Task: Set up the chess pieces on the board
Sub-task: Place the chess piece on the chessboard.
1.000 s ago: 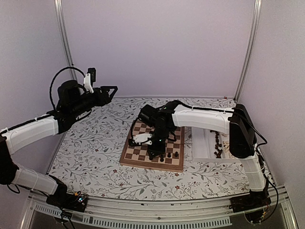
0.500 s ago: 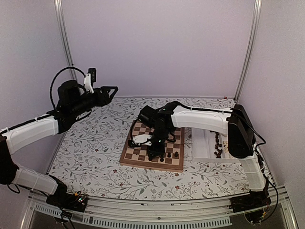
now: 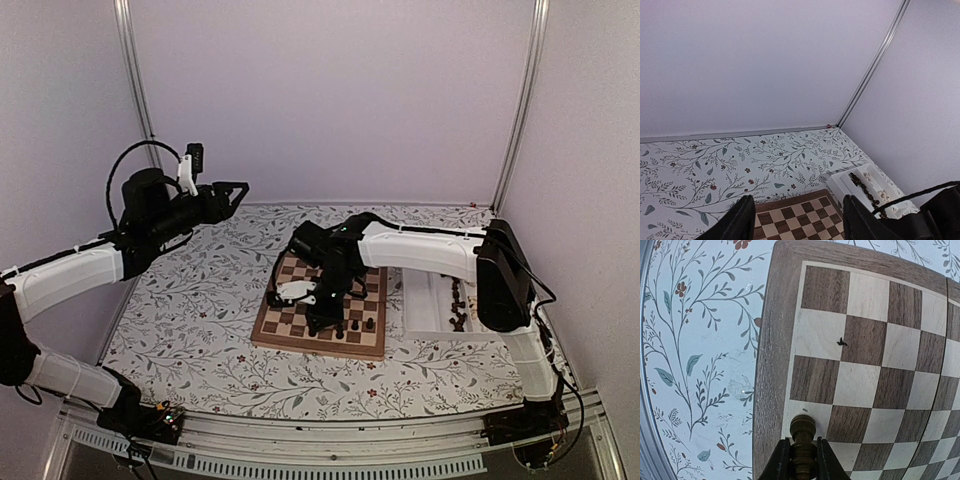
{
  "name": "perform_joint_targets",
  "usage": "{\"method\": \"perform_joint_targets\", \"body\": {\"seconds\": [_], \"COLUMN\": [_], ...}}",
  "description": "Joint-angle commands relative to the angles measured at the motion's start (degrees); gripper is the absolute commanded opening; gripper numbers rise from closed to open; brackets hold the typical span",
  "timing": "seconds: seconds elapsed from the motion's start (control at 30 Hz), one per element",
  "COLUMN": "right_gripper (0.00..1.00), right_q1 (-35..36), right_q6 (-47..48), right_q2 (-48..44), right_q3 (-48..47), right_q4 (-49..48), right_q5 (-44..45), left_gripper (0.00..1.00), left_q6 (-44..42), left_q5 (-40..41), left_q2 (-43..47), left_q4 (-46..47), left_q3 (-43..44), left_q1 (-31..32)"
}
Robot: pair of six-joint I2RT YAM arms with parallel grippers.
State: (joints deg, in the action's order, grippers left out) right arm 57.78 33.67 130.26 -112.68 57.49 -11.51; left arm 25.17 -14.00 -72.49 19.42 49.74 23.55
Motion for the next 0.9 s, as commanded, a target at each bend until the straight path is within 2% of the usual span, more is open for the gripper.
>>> {"method": "perform_joint_targets", "body": {"seconds": [0.0, 0.23, 0.53, 0.7, 0.87], "right_gripper": [0.17, 0.17, 0.46, 0.54, 0.55], "right_q1": [0.4, 0.4, -0.5, -5.7, -15.2], "right_q6": [-0.8, -1.1, -2.0, -3.2, -2.5], "right_q2": [1.2, 1.4, -2.4, -11.3, -22.1], "right_q3": [-1.5, -1.5, -2.1, -0.4, 11.7], "right_q4": [-0.7, -1.0, 0.3, 1.7, -2.5], "right_q5": [-1.8, -2.1, -2.5, -7.7, -5.7], "left_gripper": [0.62, 0.62, 0.62, 0.62, 0.62], "left_q6": [0.5, 0.4, 0.5, 0.0, -1.5], "left_q5": [-0.8, -1.1, -1.4, -1.8, -3.8], "left_q2": [-0.8, -1.0, -1.5, -2.1, -3.8], "left_q4": [1.2, 1.2, 1.0, 0.5, -2.4], "left_q3": [1.4, 1.5, 1.6, 2.2, 4.5], "left_q1": [-0.8, -0.8, -0.8, -0.8, -0.8]}}
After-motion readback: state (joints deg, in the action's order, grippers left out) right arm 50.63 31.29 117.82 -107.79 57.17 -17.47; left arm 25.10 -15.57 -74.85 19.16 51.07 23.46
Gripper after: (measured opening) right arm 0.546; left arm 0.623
